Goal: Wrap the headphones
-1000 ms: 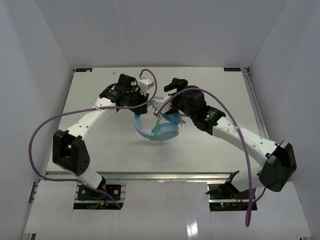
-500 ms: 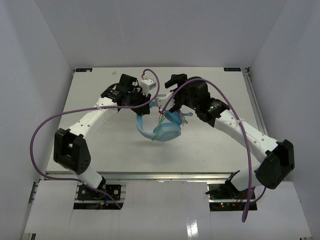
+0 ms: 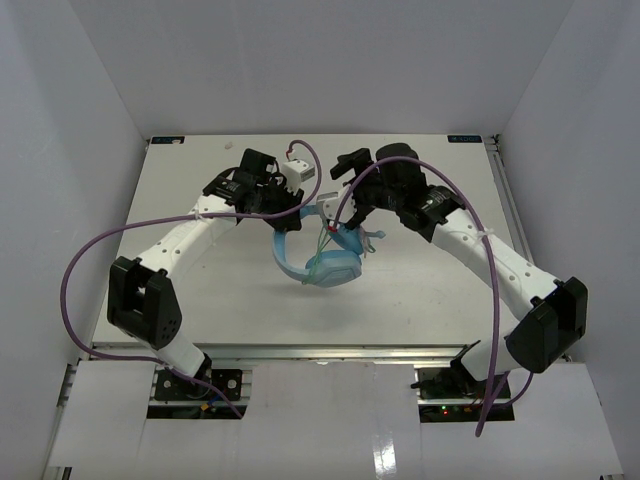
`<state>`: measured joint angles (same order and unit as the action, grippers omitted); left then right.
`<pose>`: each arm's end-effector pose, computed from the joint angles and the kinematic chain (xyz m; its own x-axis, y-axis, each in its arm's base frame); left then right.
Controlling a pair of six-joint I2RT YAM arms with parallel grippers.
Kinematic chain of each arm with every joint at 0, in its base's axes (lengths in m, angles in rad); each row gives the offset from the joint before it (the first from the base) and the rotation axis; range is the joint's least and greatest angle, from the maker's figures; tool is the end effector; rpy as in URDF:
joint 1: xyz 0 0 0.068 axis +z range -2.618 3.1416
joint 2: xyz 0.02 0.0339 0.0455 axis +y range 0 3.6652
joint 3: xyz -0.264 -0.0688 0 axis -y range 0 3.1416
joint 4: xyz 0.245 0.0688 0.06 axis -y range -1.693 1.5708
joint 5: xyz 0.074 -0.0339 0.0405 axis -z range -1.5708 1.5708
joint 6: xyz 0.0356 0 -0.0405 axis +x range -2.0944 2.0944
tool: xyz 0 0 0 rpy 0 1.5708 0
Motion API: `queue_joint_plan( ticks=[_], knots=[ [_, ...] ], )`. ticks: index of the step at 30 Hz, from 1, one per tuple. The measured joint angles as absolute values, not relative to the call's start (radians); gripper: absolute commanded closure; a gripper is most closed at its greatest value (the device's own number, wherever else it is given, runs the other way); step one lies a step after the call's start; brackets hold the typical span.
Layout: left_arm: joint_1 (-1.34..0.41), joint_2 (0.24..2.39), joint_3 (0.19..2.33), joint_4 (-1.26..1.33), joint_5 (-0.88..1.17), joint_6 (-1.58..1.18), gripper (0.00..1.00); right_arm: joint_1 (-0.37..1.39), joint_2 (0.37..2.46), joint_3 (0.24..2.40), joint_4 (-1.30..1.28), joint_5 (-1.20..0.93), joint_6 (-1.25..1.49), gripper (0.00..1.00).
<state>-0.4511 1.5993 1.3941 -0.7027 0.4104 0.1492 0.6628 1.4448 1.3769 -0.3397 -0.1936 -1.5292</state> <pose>0.3045 -0.1633 0.3022 -0.6092 0.4466 -0.6553 0.7193 0.6591 -0.2195 0.2601 0.2117 0.3755 0.7294 -0.6744 -0.1144 -0.3431 -0.2161 -0.9141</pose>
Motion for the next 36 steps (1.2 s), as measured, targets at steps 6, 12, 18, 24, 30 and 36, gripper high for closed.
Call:
queue_joint_plan(
  ticks=[6,12,18,24,30,36],
  knots=[
    [-0.451,1.603,1.399,-0.702,0.413,0.15,1.0,0.651,1.447,1.398,-0.389,-0.222,-1.552,0.05],
    [-0.454,1.613,1.4,-0.702,0.42,0.153,1.0,0.626,1.448,1.404,-0.412,-0.274,-1.527,0.04],
    [-0.454,1.619,1.403,-0.702,0.437,0.149,1.0,0.562,1.466,1.477,-0.449,-0.372,-1.465,0.03],
    [-0.454,1.622,1.404,-0.699,0.452,0.149,1.0,0.516,1.481,1.498,-0.476,-0.489,-1.435,0.02],
    [-0.454,1.623,1.404,-0.699,0.459,0.149,1.0,0.515,1.505,1.498,-0.506,-0.565,-1.421,0.02],
    [-0.454,1.623,1.404,-0.699,0.461,0.149,1.0,0.499,1.534,1.503,-0.523,-0.572,-1.41,0.02]
  ],
)
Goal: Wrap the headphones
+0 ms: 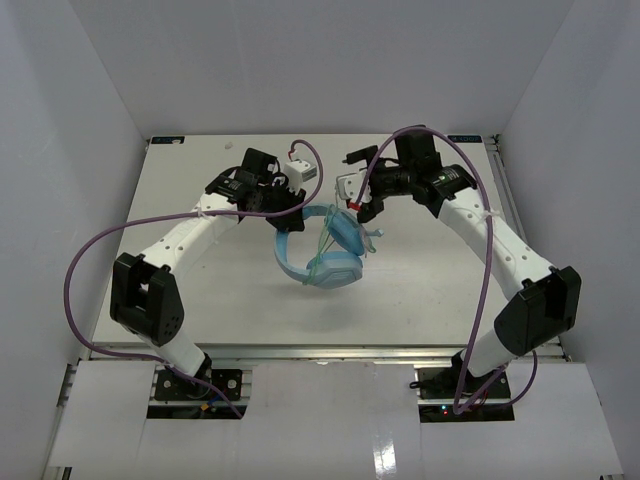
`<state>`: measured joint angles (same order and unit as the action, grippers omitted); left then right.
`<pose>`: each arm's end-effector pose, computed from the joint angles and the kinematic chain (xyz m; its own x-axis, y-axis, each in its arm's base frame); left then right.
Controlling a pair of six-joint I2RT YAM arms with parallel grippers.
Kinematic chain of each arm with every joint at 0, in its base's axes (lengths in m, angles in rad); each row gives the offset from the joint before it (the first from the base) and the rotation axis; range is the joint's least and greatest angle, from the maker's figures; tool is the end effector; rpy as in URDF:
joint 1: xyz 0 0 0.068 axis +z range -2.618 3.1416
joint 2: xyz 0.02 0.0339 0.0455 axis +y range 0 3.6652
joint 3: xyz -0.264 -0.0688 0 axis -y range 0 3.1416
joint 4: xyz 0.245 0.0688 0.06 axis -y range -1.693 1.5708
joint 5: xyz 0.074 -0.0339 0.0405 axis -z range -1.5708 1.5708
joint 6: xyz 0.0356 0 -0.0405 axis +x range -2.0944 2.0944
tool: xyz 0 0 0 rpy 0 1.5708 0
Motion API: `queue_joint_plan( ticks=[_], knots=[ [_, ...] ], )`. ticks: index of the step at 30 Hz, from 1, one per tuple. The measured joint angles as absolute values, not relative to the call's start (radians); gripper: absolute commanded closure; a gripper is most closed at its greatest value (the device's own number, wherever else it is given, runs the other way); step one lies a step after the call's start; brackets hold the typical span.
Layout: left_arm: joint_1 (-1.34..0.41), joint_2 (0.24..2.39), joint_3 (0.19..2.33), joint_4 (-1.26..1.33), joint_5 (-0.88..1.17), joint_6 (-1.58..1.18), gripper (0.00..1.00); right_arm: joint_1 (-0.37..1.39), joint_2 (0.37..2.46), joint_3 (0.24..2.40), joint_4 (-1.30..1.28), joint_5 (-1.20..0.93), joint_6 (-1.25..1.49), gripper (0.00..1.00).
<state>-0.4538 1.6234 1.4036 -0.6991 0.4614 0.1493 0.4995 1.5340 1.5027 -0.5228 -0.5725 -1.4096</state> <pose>0.3079 -0.1678 0.2981 -0.6120 0.4467 -0.6526 0.7345 0.6269 -0.2597 0.2940 0.1824 0.3749 0.7224 -0.5509 -0.4178 -0.5854 -0.1658 -0.7936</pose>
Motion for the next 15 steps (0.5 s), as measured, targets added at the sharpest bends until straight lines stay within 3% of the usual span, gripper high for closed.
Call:
queue_joint_plan(
  ticks=[15],
  knots=[
    [-0.454,1.625,1.404,-0.699,0.408,0.142,1.0,0.395,1.574,1.504,-0.501,-0.561,-1.257,0.02]
  ],
)
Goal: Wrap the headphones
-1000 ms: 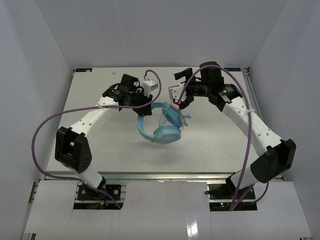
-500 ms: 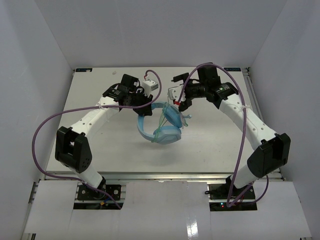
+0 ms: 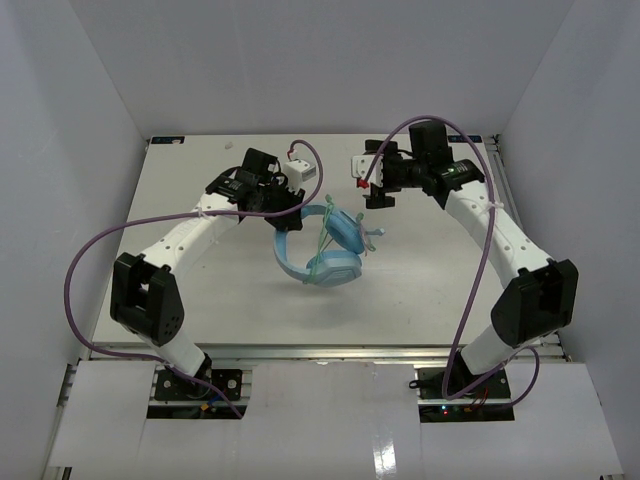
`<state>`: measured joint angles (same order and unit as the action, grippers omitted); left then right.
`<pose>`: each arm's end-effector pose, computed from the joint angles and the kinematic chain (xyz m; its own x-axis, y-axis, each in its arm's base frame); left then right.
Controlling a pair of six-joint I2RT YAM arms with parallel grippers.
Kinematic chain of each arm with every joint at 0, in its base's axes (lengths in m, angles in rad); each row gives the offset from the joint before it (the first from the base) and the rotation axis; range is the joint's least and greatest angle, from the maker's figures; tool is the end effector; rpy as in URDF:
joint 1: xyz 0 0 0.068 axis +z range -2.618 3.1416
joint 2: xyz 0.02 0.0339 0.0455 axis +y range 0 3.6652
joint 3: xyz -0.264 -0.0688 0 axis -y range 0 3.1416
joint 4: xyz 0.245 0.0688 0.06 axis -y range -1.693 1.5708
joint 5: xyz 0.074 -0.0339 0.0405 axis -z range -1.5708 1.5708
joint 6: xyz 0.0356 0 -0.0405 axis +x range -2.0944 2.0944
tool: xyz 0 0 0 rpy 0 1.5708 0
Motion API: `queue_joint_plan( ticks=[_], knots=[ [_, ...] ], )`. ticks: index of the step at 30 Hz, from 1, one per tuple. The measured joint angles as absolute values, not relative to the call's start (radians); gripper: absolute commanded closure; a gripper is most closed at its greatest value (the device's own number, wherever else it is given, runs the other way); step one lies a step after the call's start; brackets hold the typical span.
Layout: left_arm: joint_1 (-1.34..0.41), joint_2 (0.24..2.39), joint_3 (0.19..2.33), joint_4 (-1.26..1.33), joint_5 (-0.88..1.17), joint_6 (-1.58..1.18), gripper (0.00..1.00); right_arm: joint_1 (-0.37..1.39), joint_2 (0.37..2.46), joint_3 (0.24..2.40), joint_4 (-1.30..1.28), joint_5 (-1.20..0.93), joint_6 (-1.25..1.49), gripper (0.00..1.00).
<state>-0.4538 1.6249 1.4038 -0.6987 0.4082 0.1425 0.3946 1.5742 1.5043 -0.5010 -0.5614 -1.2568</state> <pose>0.3094 -0.1666 0.2971 -0.6199 0.4474 -0.6447 0.7138 0.6627 -0.2265 0.3224 0.1548 0.3640 0.5487 -0.6436 -0.5335 -0.7027 -0.0094 -0.7114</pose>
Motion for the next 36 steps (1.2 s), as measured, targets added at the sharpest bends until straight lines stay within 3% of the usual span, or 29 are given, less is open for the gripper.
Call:
queue_joint_plan(
  ticks=[8,18,29,33,36],
  knots=[
    [-0.454,1.722,1.48,-0.693,0.304,0.127,1.0,0.36,1.384,1.398,-0.467,-0.521,-0.974,0.02],
    [-0.407,2.055,1.698,-0.61,0.276,0.084,1.0,0.291,0.993,1.08,-0.367,-0.52,-0.705,0.02],
    [-0.39,2.205,1.769,-0.504,0.218,0.05,0.98,0.221,0.928,0.969,-0.324,-0.55,-0.607,0.02],
    [-0.388,2.204,1.72,-0.433,0.215,0.039,0.67,0.203,0.924,0.947,-0.312,-0.57,-0.595,0.02],
    [-0.387,2.204,1.671,-0.406,0.217,0.031,0.5,0.195,0.917,0.939,-0.311,-0.581,-0.591,0.02]
  ],
)
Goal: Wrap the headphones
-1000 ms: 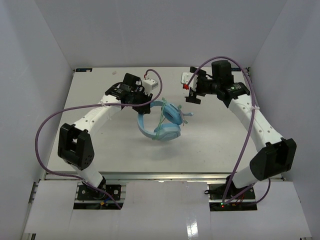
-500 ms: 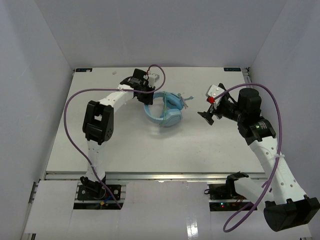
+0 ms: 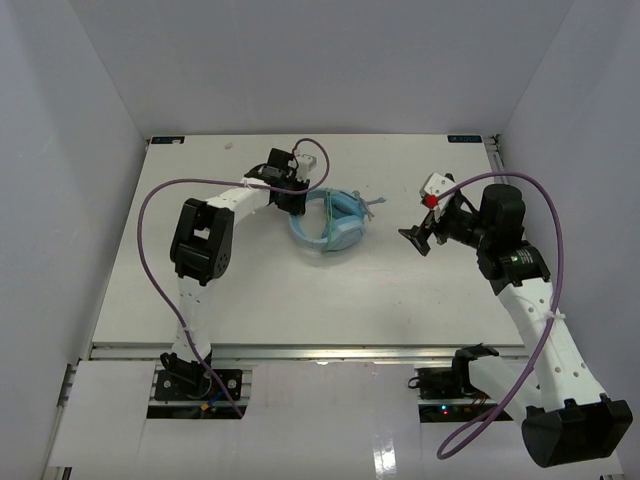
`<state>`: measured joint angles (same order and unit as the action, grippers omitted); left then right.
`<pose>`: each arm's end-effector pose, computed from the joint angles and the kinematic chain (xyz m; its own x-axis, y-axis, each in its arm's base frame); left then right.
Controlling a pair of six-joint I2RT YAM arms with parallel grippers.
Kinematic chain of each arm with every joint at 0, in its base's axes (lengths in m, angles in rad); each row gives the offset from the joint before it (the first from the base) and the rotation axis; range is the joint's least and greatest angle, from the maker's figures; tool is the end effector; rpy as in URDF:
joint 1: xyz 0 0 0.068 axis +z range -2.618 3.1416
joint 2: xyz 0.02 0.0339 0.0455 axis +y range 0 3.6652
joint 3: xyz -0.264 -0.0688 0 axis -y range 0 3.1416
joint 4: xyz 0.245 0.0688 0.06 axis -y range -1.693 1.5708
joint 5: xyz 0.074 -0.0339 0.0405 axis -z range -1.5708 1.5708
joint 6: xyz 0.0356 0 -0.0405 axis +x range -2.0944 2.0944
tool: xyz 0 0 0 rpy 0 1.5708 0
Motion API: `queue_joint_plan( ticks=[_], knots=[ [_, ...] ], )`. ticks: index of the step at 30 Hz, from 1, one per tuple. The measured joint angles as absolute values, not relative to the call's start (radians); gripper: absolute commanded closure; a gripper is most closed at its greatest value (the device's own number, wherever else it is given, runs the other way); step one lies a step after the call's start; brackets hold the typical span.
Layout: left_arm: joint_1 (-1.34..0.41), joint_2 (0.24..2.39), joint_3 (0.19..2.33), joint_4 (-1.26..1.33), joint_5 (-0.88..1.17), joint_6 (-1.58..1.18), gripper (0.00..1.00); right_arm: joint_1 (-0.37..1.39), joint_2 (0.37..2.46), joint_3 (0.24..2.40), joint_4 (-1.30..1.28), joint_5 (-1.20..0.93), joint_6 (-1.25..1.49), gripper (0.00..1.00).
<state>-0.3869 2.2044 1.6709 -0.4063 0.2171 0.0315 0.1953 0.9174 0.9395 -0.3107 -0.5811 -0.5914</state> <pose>0.4434 -0.1889 0.1655 -0.7321 0.3315 -0.5951 0.5095 0.8464 -0.1553 0.1950 0.0585 0.3590 0.1465 -0.4461 -0.8829 -0.7189 0.5651 -0.4048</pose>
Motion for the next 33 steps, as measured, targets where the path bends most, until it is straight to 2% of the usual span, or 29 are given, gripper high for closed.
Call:
queue_joint_plan(
  ticks=[3,7,12,14,16,23,28,33],
  knots=[
    [-0.382,2.197,1.647,-0.375,0.226,0.021,0.41,0.19,0.913,0.935,-0.31,-0.588,-0.59,0.02],
    [-0.381,2.194,1.643,-0.358,0.23,0.015,0.19,0.181,0.91,0.934,-0.31,-0.592,-0.59,0.02],
    [-0.378,2.171,1.637,-0.356,0.222,0.011,0.08,0.171,0.898,0.931,-0.311,-0.595,-0.59,0.02],
    [-0.377,2.146,1.63,-0.357,0.21,0.01,0.07,0.17,0.888,0.925,-0.311,-0.595,-0.59,0.03],
    [-0.375,2.113,1.623,-0.359,0.193,0.01,0.05,0.17,0.877,0.918,-0.312,-0.595,-0.59,0.1],
    [-0.368,1.823,1.492,-0.363,0.118,0.019,0.02,0.169,0.865,0.918,-0.319,-0.546,-0.563,0.1],
    [-0.362,1.493,1.272,-0.285,0.093,-0.013,0.02,0.165,0.855,0.918,-0.33,-0.432,-0.435,0.1],
    [-0.361,0.99,0.969,-0.22,0.113,-0.105,0.02,0.152,0.851,0.918,-0.357,-0.37,-0.318,0.1]
  ],
)
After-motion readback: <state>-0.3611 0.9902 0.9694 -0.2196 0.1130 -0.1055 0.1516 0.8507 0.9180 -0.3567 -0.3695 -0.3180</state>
